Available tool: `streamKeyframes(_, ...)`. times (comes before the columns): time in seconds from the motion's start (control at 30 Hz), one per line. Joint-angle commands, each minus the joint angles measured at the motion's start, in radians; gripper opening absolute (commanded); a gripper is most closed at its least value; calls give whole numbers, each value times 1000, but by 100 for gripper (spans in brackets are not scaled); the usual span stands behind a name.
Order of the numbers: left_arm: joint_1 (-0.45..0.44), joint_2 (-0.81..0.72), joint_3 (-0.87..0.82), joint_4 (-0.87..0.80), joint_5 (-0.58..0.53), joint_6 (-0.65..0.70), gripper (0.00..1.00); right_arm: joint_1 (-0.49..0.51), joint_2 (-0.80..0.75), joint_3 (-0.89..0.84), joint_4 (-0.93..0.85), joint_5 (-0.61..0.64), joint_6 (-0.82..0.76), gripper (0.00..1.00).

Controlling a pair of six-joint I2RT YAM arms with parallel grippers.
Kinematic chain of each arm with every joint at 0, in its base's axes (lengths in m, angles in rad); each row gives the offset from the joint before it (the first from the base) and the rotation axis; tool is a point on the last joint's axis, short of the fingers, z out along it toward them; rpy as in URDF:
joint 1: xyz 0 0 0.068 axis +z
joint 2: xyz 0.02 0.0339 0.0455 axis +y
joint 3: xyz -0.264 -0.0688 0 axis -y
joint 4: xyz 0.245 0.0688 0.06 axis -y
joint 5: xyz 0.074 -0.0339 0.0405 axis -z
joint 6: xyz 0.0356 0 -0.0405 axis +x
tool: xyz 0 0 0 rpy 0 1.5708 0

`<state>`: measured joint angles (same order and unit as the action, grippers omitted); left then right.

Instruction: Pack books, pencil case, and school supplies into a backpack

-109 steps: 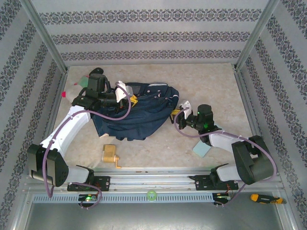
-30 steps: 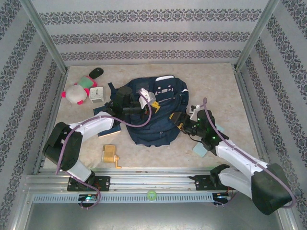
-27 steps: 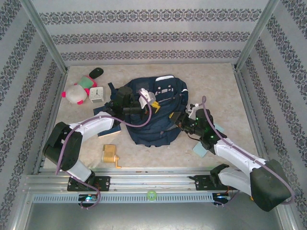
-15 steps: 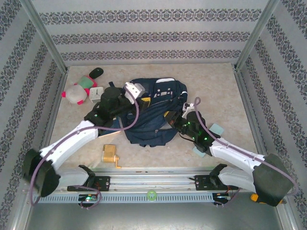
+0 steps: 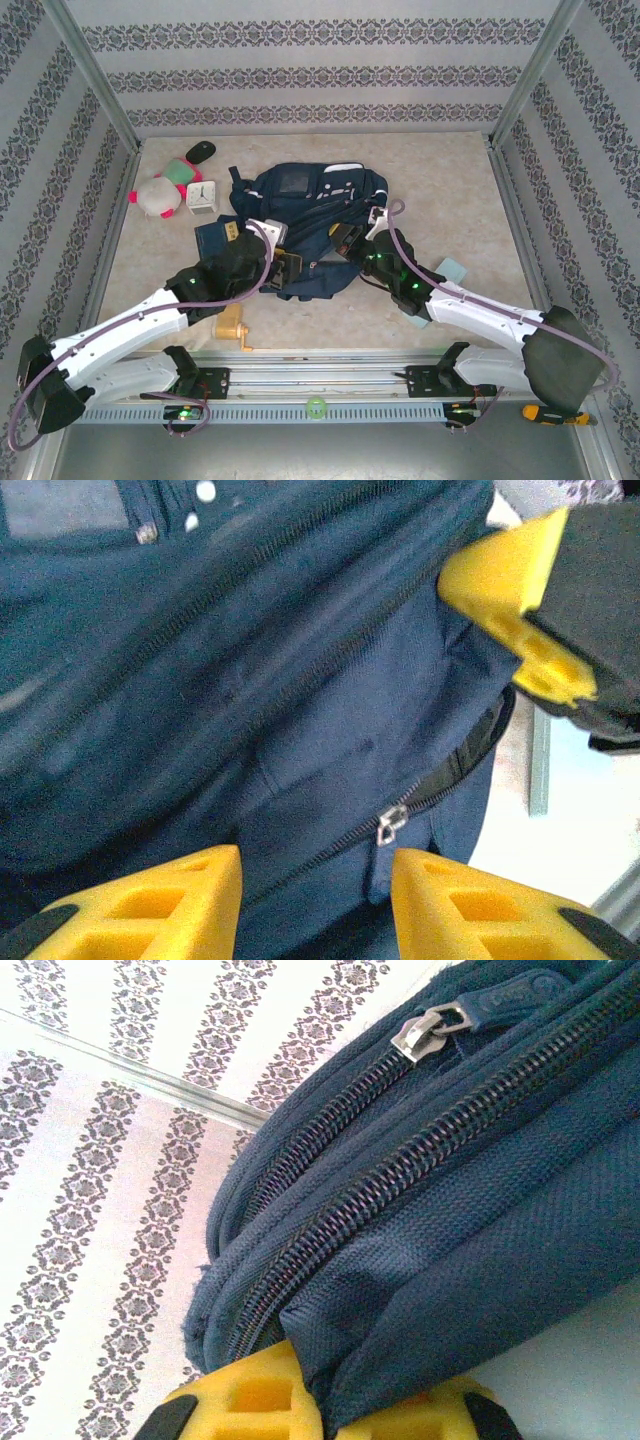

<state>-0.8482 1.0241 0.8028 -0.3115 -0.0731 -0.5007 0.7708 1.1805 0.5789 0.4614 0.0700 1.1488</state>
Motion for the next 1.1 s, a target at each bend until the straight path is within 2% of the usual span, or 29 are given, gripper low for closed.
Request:
streamKeyframes(0.0,-43,43,45,-81,-56,-132,43,16,-8,58,117,50,-42,0)
streamKeyframes(0.47,-85,186,93,-18,-20,-141,43,38,-13,65,121,71,-61,0)
streamKeyframes(0.8,-115,287,175,-115,-118,-188,42,50,-14,77,122,77,-73,0)
streamKeyframes(0.97,-138,342,214,-177,-185,-233,36,59,-11,87,120,73,-75,0)
streamKeyframes(1.07,-140,349,217,-187,-204,-244,21,59,-12,86,116,71,-81,0)
